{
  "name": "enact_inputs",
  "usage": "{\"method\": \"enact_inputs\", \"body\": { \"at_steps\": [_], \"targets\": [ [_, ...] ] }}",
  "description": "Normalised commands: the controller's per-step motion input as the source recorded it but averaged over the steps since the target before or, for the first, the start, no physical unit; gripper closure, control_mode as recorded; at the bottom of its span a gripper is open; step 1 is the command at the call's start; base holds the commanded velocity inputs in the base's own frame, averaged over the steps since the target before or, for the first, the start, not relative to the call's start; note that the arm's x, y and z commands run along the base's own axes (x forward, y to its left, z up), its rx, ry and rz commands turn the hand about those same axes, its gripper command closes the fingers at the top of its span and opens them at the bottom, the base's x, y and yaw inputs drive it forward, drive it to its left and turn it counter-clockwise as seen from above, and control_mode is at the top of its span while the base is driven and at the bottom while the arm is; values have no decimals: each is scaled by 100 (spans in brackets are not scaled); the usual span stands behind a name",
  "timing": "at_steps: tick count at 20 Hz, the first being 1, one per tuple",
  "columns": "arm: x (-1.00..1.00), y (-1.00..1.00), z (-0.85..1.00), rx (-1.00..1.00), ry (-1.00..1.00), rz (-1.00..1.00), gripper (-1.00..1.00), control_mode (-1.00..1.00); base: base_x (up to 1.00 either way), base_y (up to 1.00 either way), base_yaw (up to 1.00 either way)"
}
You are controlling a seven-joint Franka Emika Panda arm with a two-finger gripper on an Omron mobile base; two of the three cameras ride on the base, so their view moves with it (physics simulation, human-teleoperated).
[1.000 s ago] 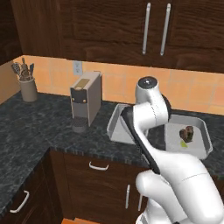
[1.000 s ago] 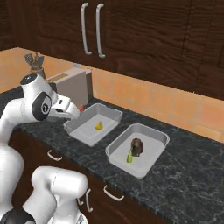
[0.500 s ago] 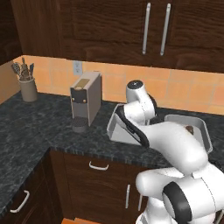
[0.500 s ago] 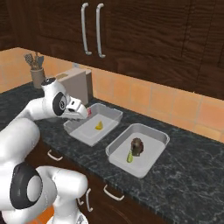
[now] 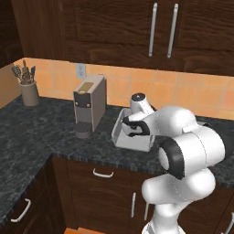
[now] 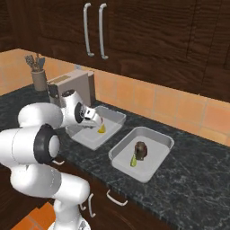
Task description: Place one lemon wedge and one steak in each tupperware on the nearby counter, to pack two identical lunches.
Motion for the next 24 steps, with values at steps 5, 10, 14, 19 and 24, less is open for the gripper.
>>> {"method": "enact_inputs", "body": {
  "at_steps": [5,10,14,19,24],
  "targets": [
    [61,0,-52,0,10,0,100,-100,0,0,0],
    [45,0,-59,0,7,0,100,-100,0,0,0],
    [3,0,-49,0,1,0,-100,-100,0,0,0],
    [-27,0,10,0,-1,0,-100,-100,0,0,0],
    [-61,1,62,0,-4,-1,-100,-100,0,0,0]
  ]
}}
